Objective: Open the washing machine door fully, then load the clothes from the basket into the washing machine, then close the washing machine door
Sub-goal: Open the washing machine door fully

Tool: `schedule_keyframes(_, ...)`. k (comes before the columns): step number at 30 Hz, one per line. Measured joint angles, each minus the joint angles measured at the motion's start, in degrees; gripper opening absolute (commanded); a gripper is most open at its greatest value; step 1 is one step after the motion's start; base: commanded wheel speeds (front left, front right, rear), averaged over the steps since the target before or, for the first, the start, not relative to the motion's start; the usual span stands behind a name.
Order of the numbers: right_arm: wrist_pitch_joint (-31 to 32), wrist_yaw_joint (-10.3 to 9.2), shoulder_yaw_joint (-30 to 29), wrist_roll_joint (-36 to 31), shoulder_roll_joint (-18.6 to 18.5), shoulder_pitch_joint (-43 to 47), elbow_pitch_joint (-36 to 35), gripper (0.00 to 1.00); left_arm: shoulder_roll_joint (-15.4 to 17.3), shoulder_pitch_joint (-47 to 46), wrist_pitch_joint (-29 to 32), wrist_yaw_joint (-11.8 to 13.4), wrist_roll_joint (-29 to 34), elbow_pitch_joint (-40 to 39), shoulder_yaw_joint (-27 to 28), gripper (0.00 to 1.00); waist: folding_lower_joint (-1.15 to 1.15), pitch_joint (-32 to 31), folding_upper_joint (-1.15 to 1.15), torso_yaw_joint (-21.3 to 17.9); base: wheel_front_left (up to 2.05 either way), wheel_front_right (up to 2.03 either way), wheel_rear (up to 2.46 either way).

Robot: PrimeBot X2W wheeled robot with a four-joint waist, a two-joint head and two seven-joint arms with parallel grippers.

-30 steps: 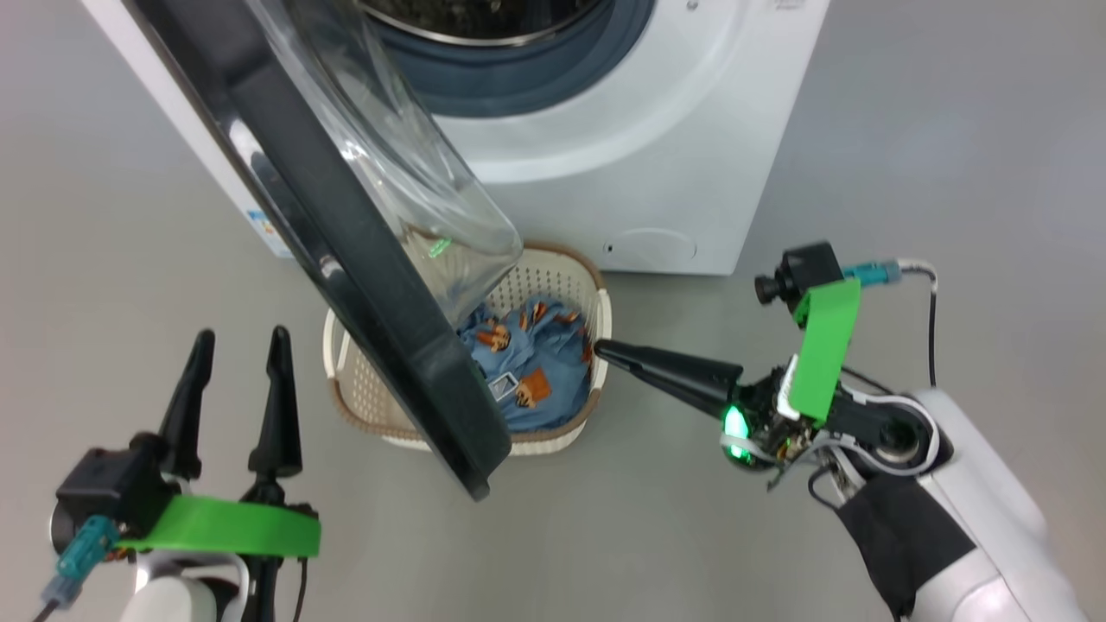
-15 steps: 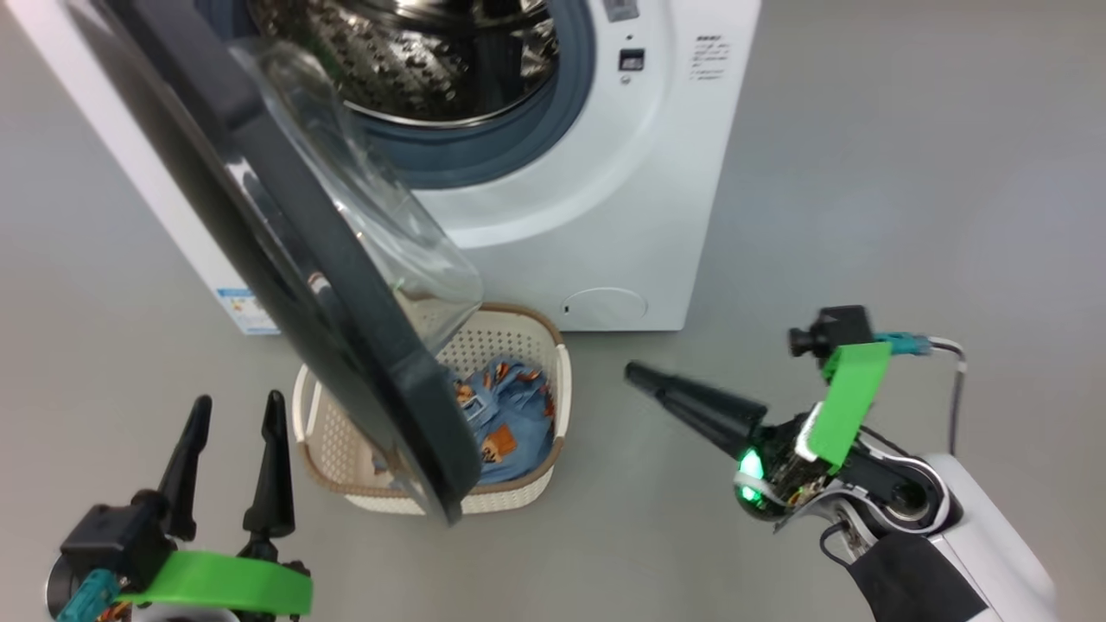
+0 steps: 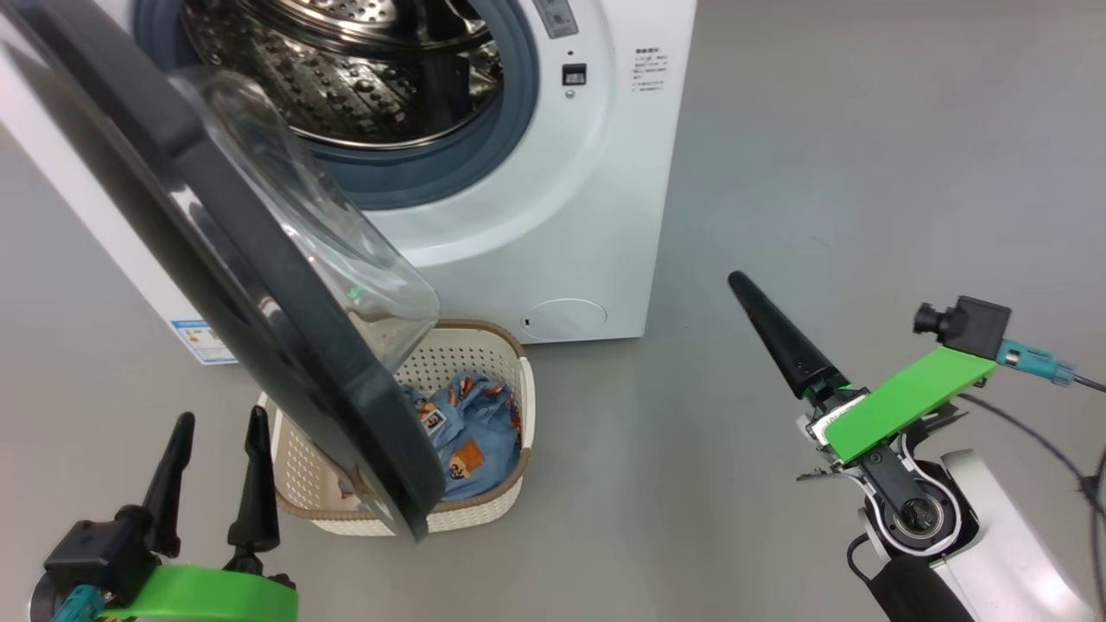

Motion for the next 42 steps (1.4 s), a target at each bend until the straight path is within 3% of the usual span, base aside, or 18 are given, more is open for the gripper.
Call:
schedule_keyframes(10,-18.9,0.00,6.5,-14.9,-4.4,-1.7,5.0,1.00,0.2,-0.1,0.0,0.0,0.0,-0.1,0.3,1.00,0.00,1.1,0.00,-1.4,0.00,0.00,0.00)
schedule_keyframes(13,-21.8,0.01,7.0,-20.7,-4.9,-3.3,8.1,1.00,0.1,-0.1,0.0,0.0,0.0,-0.1,0.3,1.00,0.00,1.1,0.00,-1.6,0.00,0.00,0.00)
schedule_keyframes(18,-22.5,0.01,4.3,-28.1,-3.8,-3.5,9.4,1.00,0.1,-0.1,0.0,0.0,0.0,-0.1,0.4,1.00,0.00,0.9,0.00,-1.7,0.00,0.00,0.00)
schedule_keyframes(33,-22.5,0.01,-10.4,-55.4,2.3,9.6,-1.6,1.00,0.0,-0.1,0.0,0.0,2.1,-0.4,-0.2,1.00,0.00,1.0,0.00,-2.4,0.00,0.00,0.00)
schedule_keyframes(42,-22.6,0.01,-14.7,-63.2,5.4,17.6,-6.4,1.00,-0.5,0.3,0.0,0.0,2.6,-0.4,-0.7,1.00,0.00,0.9,0.00,-2.2,0.00,0.00,0.00)
